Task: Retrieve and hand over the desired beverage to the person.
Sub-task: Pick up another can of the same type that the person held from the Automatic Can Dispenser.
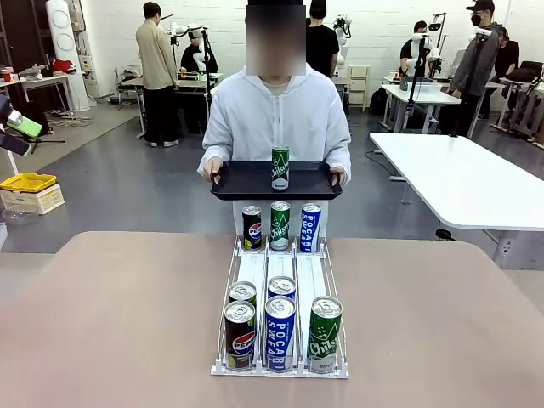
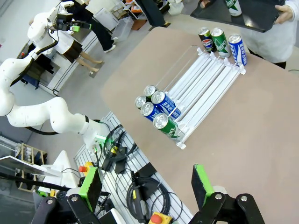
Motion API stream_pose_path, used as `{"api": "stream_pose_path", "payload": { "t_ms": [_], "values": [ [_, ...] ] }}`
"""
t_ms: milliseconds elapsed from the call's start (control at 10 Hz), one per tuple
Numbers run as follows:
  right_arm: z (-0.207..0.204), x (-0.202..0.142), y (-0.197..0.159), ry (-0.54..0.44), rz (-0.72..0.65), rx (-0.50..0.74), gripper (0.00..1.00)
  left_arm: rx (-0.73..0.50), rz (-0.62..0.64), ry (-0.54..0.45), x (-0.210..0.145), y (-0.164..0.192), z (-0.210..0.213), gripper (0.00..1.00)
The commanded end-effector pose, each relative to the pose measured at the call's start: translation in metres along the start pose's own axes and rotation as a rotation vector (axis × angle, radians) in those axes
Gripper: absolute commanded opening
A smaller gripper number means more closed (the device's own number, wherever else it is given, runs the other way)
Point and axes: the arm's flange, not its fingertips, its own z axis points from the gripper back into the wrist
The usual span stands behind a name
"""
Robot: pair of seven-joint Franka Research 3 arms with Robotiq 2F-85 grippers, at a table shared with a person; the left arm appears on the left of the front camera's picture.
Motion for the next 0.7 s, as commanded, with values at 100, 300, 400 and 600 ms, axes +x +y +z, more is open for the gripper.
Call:
{"api": "stream_pose_path", "payload": {
  "t_ms": [100,300,400,600],
  "values": [
    [-0.001,0.002,0.0,-0.018,0.014,0.027,1.0,-0.02,-0.014,-0.014,0.0,0.001,0.0,1.0],
    [-0.001,0.002,0.0,-0.018,0.014,0.027,1.0,-0.02,-0.014,-0.014,0.0,0.001,0.0,1.0],
    [-0.001,0.002,0.0,-0.018,0.014,0.027,1.0,-0.02,-0.014,-0.014,0.0,0.001,0.0,1.0],
    [-0.001,0.002,0.0,-0.018,0.014,0.027,1.0,-0.016,-0.078,0.117,0.014,-0.024,-0.024,1.0]
  ]
}}
